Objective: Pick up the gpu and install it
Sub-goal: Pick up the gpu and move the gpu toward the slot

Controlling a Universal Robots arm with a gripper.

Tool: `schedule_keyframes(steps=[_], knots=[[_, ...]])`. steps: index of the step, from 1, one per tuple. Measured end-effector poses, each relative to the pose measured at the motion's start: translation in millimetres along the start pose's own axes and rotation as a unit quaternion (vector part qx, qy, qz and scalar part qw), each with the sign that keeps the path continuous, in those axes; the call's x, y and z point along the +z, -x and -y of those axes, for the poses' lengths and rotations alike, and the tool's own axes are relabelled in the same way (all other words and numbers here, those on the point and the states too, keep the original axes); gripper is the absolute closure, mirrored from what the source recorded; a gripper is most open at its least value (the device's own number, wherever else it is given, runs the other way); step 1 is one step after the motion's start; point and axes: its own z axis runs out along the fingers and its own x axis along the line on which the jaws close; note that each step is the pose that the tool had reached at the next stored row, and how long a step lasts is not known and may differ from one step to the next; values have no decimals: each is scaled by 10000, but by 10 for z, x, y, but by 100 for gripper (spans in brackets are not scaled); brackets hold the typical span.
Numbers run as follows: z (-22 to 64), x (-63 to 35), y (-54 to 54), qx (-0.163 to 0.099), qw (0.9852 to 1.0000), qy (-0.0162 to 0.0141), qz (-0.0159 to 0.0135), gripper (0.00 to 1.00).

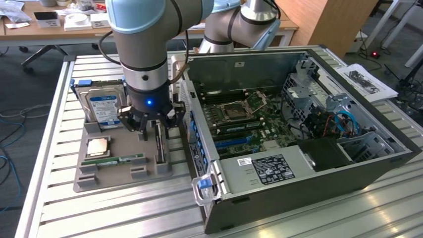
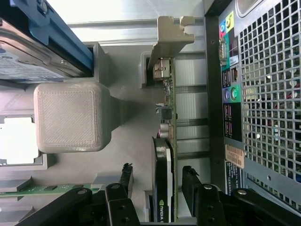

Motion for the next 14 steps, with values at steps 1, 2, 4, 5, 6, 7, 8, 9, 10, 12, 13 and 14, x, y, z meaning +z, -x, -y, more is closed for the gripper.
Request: schedule_keyframes(steps=[1,2,4,5,6,7,8,9,10,12,13,14], knots=[[0,1,0,0,10000,-1,-1,45],[1,1,-1,0,10000,-2,-2,45],[0,4,0,0,10000,-1,0,45],[0,4,0,0,10000,-1,0,45],[0,4,0,0,10000,0,0,45],[0,4,0,0,10000,0,0,45],[0,5,1,1,10000,1,0,45],[-1,6,2,1,10000,1,1,45],[0,4,6,0,10000,-1,0,45],[0,4,6,0,10000,0,0,45],[0,4,7,0,10000,0,0,45],[-1,5,9,0,10000,0,0,45]])
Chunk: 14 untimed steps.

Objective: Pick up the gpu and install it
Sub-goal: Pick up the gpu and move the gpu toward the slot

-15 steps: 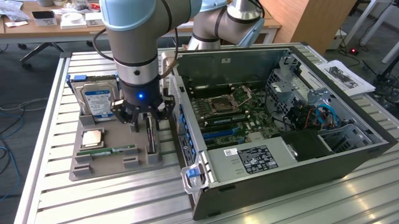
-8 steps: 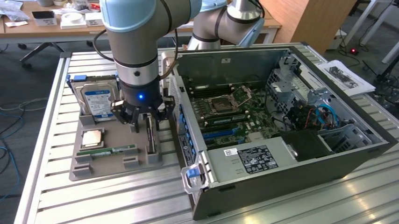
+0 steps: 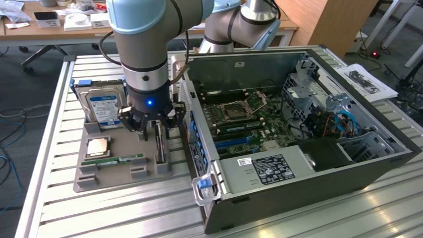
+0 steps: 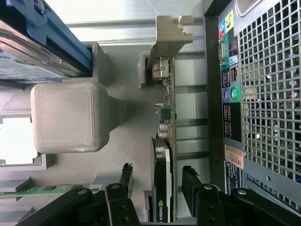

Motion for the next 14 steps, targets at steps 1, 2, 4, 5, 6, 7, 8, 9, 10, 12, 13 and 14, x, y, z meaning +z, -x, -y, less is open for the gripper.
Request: schedule_keyframes(steps=[1,2,4,5,6,7,8,9,10,12,13,14], knots=[[0,0,4,-1,10000,0,0,45],[0,0,5,0,10000,0,0,45],[0,0,7,1,10000,0,0,45],[0,0,7,1,10000,0,0,45],[-1,0,7,1,10000,0,-1,45],[-1,0,7,0,10000,0,0,45],[0,0,8,0,10000,0,0,45],[-1,0,7,0,10000,0,0,45],[0,0,8,0,10000,0,0,45],[0,0,8,0,10000,0,0,47],[0,0,8,0,10000,0,0,47],[0,0,8,0,10000,0,0,53]])
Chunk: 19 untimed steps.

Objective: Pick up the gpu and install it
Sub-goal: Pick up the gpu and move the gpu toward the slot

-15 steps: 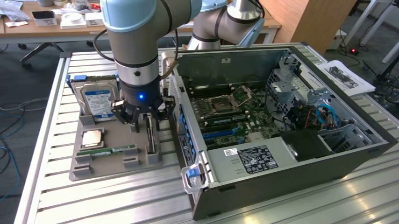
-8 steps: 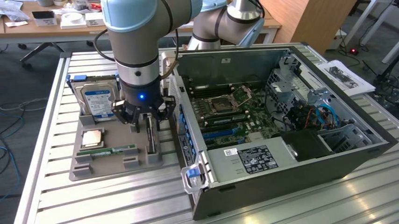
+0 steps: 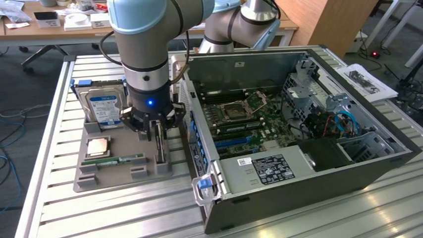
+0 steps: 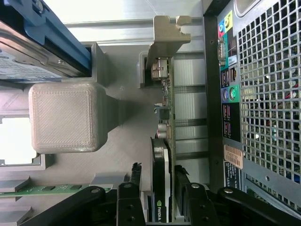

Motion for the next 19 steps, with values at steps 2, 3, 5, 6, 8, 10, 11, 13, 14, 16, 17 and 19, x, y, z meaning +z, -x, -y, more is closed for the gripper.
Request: schedule_keyframes(steps=[2,3,5,6,8,10,11,13,14,16,17,19], knots=[[0,0,0,0,10000,0,0,60],[0,0,0,0,10000,0,0,60],[0,0,0,0,10000,0,0,60],[-1,1,3,0,10000,1,1,60],[-1,0,9,0,10000,0,0,60],[-1,0,11,1,10000,0,0,60],[-1,0,14,0,10000,0,0,60],[-2,1,23,-1,10000,1,1,60],[-2,1,26,0,10000,0,0,60],[-2,1,27,1,10000,0,0,60],[-2,1,28,0,10000,0,0,60],[-2,1,28,0,10000,0,0,60]])
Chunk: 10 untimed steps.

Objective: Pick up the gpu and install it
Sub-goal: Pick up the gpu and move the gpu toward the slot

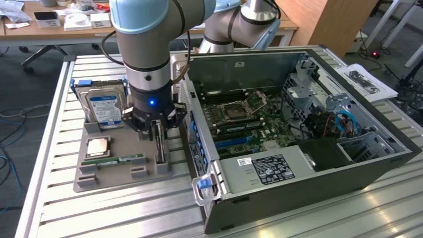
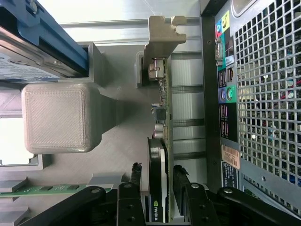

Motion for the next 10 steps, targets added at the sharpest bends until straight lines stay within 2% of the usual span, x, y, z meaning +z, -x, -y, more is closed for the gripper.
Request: schedule_keyframes(steps=[10], knots=[[0,0,0,0,10000,0,0,61]])
